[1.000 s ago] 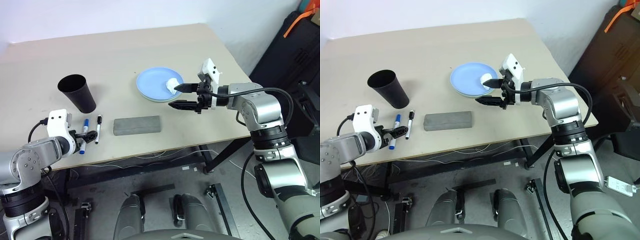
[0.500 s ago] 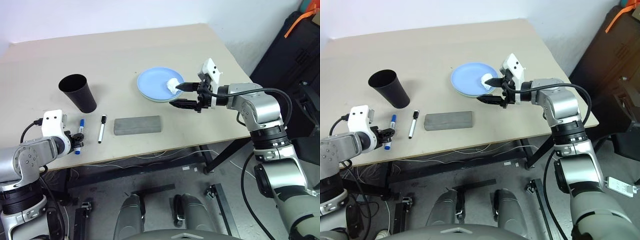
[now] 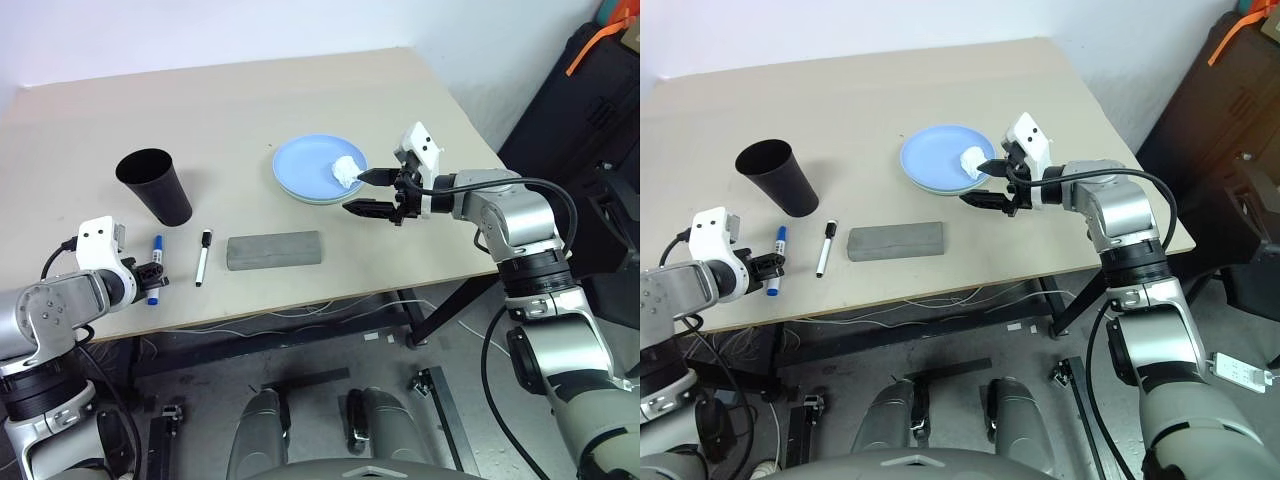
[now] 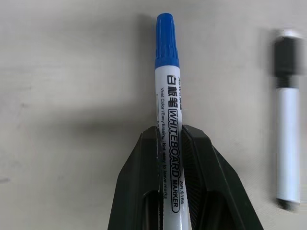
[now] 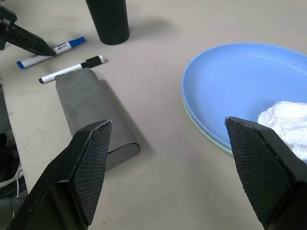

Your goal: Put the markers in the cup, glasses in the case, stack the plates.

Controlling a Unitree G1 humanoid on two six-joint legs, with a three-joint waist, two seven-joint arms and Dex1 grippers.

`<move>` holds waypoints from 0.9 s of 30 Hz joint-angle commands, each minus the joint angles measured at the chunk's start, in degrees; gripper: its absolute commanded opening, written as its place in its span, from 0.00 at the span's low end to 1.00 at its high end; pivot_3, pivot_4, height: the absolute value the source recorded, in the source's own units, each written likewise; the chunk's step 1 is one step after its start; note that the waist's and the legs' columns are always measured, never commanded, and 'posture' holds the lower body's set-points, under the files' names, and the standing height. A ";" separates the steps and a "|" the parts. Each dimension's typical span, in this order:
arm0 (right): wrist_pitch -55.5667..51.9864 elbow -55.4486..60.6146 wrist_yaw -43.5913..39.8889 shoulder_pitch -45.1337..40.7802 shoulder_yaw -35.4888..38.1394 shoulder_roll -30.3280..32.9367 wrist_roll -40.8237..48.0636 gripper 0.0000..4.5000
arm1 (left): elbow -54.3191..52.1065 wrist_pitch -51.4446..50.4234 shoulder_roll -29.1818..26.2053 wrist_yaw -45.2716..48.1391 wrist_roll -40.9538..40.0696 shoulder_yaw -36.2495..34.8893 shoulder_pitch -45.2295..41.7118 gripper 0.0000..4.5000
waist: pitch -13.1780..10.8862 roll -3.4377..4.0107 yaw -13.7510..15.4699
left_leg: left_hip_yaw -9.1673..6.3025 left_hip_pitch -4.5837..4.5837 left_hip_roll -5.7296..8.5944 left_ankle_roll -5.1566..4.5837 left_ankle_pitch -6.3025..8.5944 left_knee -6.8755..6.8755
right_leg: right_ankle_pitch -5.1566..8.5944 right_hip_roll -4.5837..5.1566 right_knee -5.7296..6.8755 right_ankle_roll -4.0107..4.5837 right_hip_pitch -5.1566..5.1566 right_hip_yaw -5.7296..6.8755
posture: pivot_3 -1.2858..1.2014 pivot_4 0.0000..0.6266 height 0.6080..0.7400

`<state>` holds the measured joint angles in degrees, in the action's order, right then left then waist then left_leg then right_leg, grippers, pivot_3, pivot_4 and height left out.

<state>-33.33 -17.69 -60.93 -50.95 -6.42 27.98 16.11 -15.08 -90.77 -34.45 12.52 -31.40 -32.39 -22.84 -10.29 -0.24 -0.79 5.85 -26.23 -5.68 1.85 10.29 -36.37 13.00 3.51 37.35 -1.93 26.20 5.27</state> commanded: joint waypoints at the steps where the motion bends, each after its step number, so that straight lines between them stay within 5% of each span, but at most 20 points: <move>1: 0.47 2.81 -2.11 -1.67 1.05 -0.09 2.27 0.89 | -5.31 -0.59 -4.48 6.17 -4.26 0.32 0.02 0.06 | 0.00 0.00 -0.05 | 0.01 0.00 0.00 0.00 0.00 0.02 | 0.00 0.00 -0.01 0.00 0.01 -0.02 | 0.52 0.24 0.98; 5: -0.66 6.26 -5.02 -0.19 1.33 0.44 4.96 0.89 | -10.77 4.35 -8.61 14.00 -8.91 2.52 1.29 0.06 | 0.00 0.00 -0.01 | 0.02 0.00 0.00 0.01 0.00 0.07 | 0.01 -0.01 -0.04 -0.01 0.05 -0.05 | 0.52 0.24 0.98; 11: -2.18 9.83 -6.09 0.91 1.98 0.79 7.69 0.89 | -10.61 29.35 -6.50 18.25 -4.13 6.78 -0.59 0.06 | 0.00 0.00 0.17 | 0.05 0.01 0.01 0.03 0.01 0.01 | 0.02 0.02 -0.06 0.05 0.00 -0.06 | 0.52 0.24 0.98; 17: -2.12 9.07 -3.25 0.36 2.21 0.19 7.33 0.89 | -3.83 46.72 -1.26 16.82 -0.36 9.14 -7.67 0.06 | 0.00 0.00 0.17 | 0.04 -0.01 0.01 0.01 0.00 -0.14 | -0.06 -0.01 -0.05 0.07 -0.05 -0.09 | 0.52 0.24 0.98; 27: -2.01 9.81 0.38 1.25 2.47 -0.04 7.48 0.89 | 17.63 78.40 -0.90 11.14 18.22 15.56 -13.58 0.06 | 0.00 0.00 0.19 | 0.09 -0.08 -0.01 -0.01 -0.02 -0.18 | -0.16 -0.10 -0.06 -0.11 0.04 -0.18 | 0.52 0.24 0.98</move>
<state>-36.02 -10.21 -60.97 -49.49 -5.65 28.04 22.75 0.49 -17.81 -34.57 24.62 -15.86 -16.75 -34.84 -10.29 -0.24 -0.60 5.95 -26.30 -5.69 1.84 10.28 -36.55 12.84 3.42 37.29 -2.04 26.23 5.08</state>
